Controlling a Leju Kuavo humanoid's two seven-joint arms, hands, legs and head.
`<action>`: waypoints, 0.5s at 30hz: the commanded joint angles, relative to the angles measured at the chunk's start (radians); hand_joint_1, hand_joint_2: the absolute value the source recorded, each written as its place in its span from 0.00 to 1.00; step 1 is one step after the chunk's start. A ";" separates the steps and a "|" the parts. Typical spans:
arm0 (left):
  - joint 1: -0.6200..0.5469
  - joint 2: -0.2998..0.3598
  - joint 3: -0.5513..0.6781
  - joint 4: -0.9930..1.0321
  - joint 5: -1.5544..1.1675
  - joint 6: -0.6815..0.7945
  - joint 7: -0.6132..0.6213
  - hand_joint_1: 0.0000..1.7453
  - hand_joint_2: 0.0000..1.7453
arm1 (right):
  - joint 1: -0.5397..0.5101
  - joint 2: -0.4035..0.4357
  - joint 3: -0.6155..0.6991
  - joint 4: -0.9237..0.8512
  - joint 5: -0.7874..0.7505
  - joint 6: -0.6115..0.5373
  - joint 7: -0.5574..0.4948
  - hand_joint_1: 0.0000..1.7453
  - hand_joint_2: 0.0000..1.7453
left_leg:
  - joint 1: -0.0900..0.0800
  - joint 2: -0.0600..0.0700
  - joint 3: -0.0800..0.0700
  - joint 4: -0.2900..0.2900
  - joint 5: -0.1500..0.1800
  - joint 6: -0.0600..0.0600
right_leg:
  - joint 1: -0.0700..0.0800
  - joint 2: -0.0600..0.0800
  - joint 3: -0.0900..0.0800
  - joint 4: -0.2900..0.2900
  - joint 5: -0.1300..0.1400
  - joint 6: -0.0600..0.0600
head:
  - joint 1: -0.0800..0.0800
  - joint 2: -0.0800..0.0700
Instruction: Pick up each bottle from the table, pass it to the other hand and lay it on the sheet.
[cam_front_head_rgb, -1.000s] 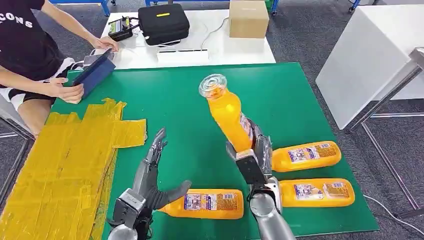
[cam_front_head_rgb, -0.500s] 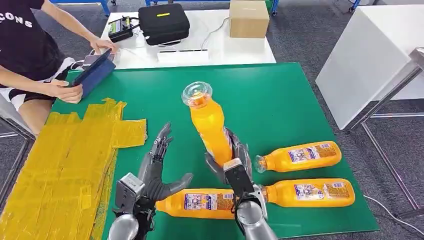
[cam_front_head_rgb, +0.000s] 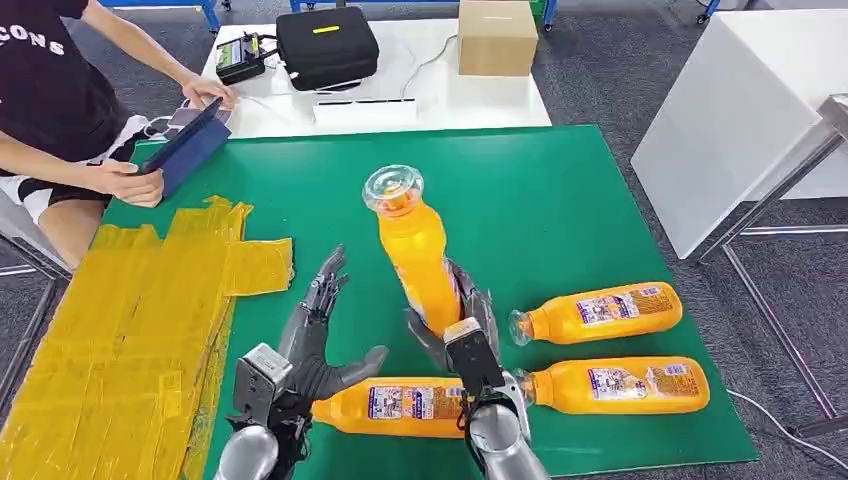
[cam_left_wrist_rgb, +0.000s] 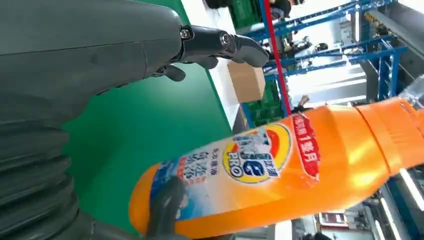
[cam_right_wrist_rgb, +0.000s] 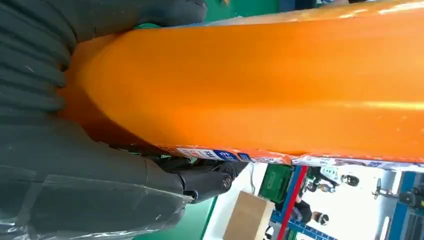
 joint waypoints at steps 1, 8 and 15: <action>-0.100 0.031 -0.058 0.081 0.067 -0.030 0.009 0.00 1.00 | -0.046 0.003 0.210 0.169 0.092 -0.062 -0.022 1.00 1.00 | 0.001 0.004 0.005 -0.001 -0.002 -0.001 | 0.002 0.001 0.005 -0.002 -0.001 -0.001 | 0.000 0.000; -0.150 0.034 -0.082 0.138 0.138 -0.042 0.017 0.00 1.00 | -0.116 0.009 0.351 0.417 0.188 -0.187 -0.036 1.00 1.00 | 0.001 0.004 0.005 -0.002 -0.001 -0.001 | 0.001 0.001 0.005 -0.003 0.000 -0.001 | 0.000 0.000; -0.173 0.052 -0.108 0.117 0.189 -0.075 0.014 0.00 1.00 | -0.153 0.021 0.404 0.542 0.205 -0.254 -0.050 1.00 1.00 | 0.001 0.001 0.003 -0.001 -0.001 -0.001 | 0.001 -0.001 0.004 -0.002 -0.001 -0.001 | 0.000 0.000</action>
